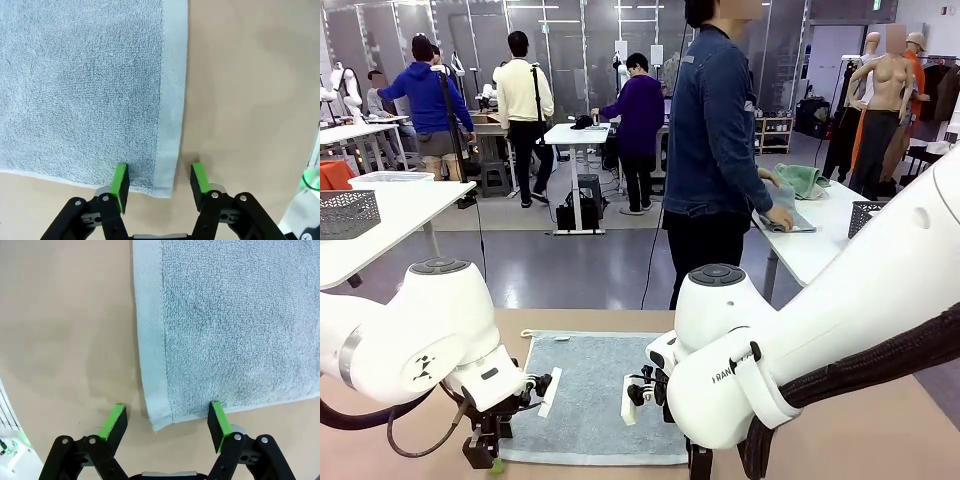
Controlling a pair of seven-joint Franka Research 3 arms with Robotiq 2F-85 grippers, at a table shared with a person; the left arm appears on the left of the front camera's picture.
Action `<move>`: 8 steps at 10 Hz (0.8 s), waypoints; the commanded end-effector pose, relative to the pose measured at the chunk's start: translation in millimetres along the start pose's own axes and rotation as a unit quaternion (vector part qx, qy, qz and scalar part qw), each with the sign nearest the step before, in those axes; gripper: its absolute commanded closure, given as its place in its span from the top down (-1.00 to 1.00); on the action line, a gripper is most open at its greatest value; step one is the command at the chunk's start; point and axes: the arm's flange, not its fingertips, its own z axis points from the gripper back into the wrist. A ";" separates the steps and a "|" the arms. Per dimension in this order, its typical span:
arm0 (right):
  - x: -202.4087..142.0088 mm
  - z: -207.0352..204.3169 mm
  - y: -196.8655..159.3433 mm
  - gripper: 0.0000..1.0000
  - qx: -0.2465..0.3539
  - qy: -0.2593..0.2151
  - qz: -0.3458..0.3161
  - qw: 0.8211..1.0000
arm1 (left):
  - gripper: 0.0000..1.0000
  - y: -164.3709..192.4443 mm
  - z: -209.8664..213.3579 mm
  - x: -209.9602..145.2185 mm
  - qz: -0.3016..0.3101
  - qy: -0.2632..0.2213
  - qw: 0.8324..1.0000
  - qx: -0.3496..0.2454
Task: Fold the towels and place them in the basket.
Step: When a person lays out a Towel with hook on the table, fold it in half twice.
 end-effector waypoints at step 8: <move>2.9 -3.0 -10.3 0.38 0.021 0.010 0.002 1.000 | -0.05 13.7 1.4 5.8 -0.008 0.014 1.000 -0.013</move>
